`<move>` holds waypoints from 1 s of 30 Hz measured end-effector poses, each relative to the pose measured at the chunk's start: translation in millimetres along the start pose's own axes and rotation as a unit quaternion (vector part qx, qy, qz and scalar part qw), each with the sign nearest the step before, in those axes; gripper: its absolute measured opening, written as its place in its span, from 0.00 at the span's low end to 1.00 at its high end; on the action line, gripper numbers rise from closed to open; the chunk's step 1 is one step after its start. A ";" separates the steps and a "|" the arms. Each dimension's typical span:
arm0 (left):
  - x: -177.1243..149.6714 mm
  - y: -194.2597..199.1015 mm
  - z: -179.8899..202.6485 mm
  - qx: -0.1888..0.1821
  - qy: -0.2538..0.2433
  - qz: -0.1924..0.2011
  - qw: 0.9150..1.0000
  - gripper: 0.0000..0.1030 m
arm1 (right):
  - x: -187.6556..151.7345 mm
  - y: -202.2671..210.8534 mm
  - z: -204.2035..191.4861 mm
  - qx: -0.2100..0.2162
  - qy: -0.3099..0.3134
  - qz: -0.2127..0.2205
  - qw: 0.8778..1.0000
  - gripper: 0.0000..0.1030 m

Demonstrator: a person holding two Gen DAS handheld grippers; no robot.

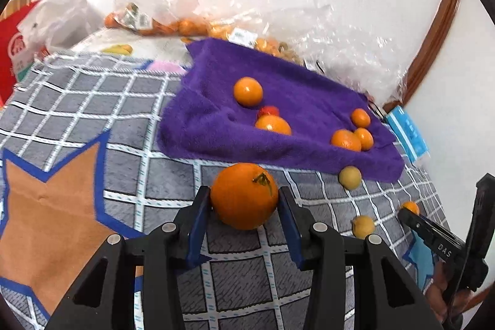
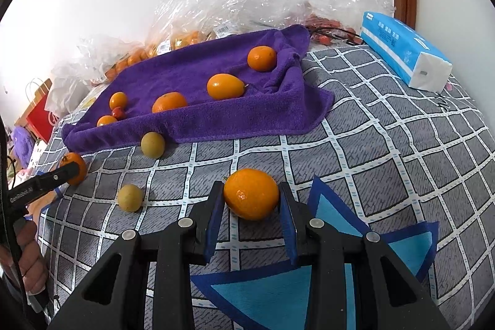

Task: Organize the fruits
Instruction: 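Lift the mandarin with the left tool while the right tool lifts the small orange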

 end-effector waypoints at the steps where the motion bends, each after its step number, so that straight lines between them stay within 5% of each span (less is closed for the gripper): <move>1: 0.0 1.4 1.3 0.002 -0.003 0.004 1.000 0.40 | -0.1 0.1 0.1 0.000 0.000 0.001 1.000 0.34; 11: 3.5 12.3 9.6 -0.006 -0.021 0.036 0.999 0.39 | 0.1 0.2 1.5 0.001 -0.003 0.002 1.000 0.34; 23: 0.8 -9.7 -5.2 -0.035 0.037 -0.031 0.998 0.49 | -0.5 -1.8 0.9 -0.001 -0.004 -0.003 1.000 0.34; 30: -0.4 -10.1 -2.4 -0.052 0.043 -0.029 0.997 0.55 | -0.1 -1.4 1.8 0.003 -0.008 -0.001 1.000 0.34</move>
Point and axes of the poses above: each gripper's, at about its wrist camera, not at the fingertips, and y roughly against the way its jaws point, z to its right, x to its top, the point moved 4 cm from there along -y, roughly the way its jaws point, and after that the axes turned 1 degree about -x, right-handed, at the moved point
